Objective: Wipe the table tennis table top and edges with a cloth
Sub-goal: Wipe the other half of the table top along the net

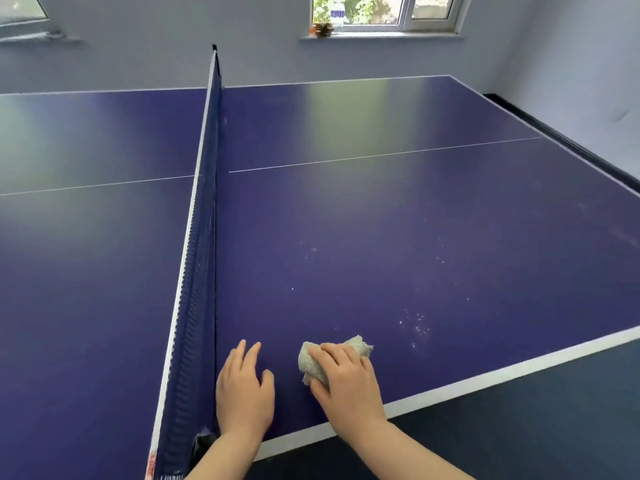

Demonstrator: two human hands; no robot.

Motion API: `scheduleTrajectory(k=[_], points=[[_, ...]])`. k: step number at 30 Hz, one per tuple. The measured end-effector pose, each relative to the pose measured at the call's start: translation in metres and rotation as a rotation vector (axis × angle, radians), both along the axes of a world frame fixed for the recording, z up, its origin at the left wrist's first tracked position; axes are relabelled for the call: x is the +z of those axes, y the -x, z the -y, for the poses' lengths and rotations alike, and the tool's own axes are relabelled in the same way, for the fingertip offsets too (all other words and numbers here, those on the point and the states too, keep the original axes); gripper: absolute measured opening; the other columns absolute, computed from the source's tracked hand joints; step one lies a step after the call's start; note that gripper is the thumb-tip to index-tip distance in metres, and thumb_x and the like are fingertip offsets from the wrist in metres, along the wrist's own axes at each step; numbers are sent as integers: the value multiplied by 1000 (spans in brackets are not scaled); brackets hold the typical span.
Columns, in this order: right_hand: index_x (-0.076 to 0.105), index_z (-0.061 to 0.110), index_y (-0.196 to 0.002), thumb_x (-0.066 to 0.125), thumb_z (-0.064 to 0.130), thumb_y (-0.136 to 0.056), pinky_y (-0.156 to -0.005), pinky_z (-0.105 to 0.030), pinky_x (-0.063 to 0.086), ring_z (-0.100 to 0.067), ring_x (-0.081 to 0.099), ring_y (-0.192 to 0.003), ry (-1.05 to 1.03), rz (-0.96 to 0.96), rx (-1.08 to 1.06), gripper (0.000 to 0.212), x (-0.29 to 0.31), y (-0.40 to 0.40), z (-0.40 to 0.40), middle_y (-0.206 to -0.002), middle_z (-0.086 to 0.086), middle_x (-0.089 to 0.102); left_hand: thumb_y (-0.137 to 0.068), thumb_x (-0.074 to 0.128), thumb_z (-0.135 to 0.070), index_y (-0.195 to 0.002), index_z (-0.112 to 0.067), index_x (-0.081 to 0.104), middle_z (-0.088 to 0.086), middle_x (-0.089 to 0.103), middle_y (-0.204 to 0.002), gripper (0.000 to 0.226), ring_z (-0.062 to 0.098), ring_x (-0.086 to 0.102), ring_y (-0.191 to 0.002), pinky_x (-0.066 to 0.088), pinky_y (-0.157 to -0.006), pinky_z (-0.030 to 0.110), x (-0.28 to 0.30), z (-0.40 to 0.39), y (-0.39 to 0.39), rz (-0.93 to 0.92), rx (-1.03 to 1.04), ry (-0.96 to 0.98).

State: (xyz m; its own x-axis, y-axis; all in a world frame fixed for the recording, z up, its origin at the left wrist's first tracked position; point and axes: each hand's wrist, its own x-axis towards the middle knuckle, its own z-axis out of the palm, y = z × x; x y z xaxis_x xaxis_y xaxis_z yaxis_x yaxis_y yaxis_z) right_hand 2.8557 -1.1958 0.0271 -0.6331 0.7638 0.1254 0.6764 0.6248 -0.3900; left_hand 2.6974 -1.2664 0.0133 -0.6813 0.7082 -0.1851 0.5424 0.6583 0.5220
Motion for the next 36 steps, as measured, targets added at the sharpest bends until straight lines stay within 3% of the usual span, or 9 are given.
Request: scheduleTrajectory(k=[4,8,13,15,18,20,24,28,36], points=[[49,32,-136,50,41,-96,-105,-35,40,-13,47,-128,70,47,154,42,-3,8,0,-138,10,52,-99,46,-25,-151,-23,30,-2,12,-163,55,16,4,-150,12,-122,37,-16,-2,8,-51,7,41],[54,41,-120,44,54,-82,-84,-27,54,-4,58,-108,56,76,163,42,-12,17,2,-118,20,60,-101,39,-27,-154,-24,21,-3,5,-164,56,14,-3,-151,4,-121,36,-31,-5,12,-126,-57,54],[59,42,-122,37,59,-82,-97,-46,48,-11,59,-116,66,280,176,49,-46,12,7,-126,15,60,-103,34,-29,-155,-20,21,1,13,-163,54,18,7,-151,10,-122,40,-58,-5,24,-197,-115,133],[62,37,-124,36,59,-84,-109,-46,35,-14,57,-120,67,329,199,53,-52,10,11,-129,11,60,-102,33,-28,-151,-17,33,4,27,-159,50,22,21,-148,18,-121,43,-66,-1,24,-220,-116,104],[62,23,-131,38,53,-90,-114,-47,20,-21,52,-131,-10,388,262,56,-58,16,13,-138,0,57,-96,22,-35,-147,-16,41,5,37,-154,57,23,30,-144,24,-117,44,-72,0,23,-272,-100,82],[58,18,-136,39,51,-92,-116,-44,17,-22,46,-138,-64,397,331,58,-64,21,13,-146,-4,53,-95,20,-36,-145,-16,43,5,39,-153,59,23,33,-143,28,-116,45,-72,2,21,-285,-105,93],[39,26,-151,39,54,-94,-114,-44,18,-19,27,-148,-52,367,411,63,-75,30,8,-159,1,35,-95,23,-34,-144,-15,45,6,40,-152,57,24,34,-142,25,-116,43,-75,4,21,-322,-121,110],[27,32,-156,38,55,-97,-114,-49,14,-20,21,-151,-56,342,392,64,-80,46,-6,-162,3,26,-93,27,-31,-143,-12,47,8,42,-151,56,25,35,-141,22,-112,43,-79,2,22,-342,-138,92],[32,28,-154,32,56,-98,-111,-53,17,-25,28,-148,-12,397,81,63,-77,50,-29,-160,0,32,-92,28,-30,-142,-13,48,8,45,-149,56,25,33,-140,21,-111,43,-81,-1,24,-362,-128,67]])
